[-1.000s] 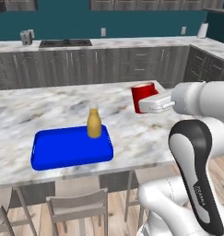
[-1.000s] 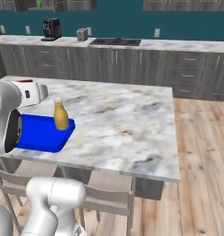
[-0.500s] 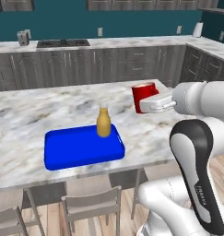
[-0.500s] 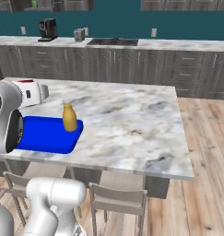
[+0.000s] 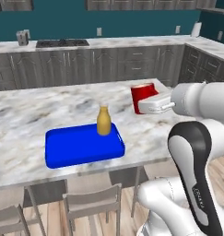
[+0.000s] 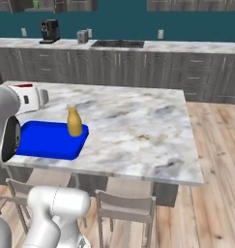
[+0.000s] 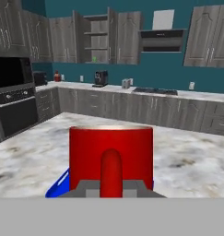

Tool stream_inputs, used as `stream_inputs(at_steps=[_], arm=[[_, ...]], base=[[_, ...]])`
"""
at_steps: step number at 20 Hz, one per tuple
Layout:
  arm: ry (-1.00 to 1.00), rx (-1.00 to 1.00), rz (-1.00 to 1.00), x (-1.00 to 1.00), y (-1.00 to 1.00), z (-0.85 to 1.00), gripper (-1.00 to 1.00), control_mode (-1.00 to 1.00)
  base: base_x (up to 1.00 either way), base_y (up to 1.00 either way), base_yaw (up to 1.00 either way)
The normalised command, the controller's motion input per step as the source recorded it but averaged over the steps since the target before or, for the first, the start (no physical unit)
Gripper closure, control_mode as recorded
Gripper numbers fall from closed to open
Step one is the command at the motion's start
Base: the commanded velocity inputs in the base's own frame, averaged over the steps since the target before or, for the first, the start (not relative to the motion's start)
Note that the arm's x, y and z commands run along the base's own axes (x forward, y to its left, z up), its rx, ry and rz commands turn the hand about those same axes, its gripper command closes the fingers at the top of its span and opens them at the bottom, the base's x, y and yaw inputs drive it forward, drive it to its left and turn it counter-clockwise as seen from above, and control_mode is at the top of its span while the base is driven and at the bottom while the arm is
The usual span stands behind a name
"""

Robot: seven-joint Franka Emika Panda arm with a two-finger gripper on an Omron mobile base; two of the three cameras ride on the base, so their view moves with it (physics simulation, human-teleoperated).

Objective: There is a tray on the dining counter. Grab the cup, mug, and pitcher and place them on the tray. The pitcher may be placed next to the tray if it cannot fit the tray.

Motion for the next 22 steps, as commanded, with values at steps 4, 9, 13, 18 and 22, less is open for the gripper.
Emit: stream_inputs(at_steps=[4, 9, 13, 18, 22], arm=[[0.0, 0.0, 0.0, 0.0, 0.0, 0.0, 1.0, 1.0], [0.0, 0.0, -0.03, 0.17, 0.15, -0.03, 1.0, -1.0], [0.0, -0.01, -0.1, 0.61, 0.84, -0.19, 1.0, -1.0], [0.01, -0.01, -0.12, 0.67, 0.95, -0.32, 1.0, -1.0], [0.0, -0.01, -0.07, 0.28, 0.83, -0.42, 1.0, -1.0]], base=[[0.91, 0.13, -0.09], [0.39, 0.17, -0.06], [0.0, 0.0, 0.0], [0.0, 0.0, 0.0], [0.0, 0.0, 0.0]])
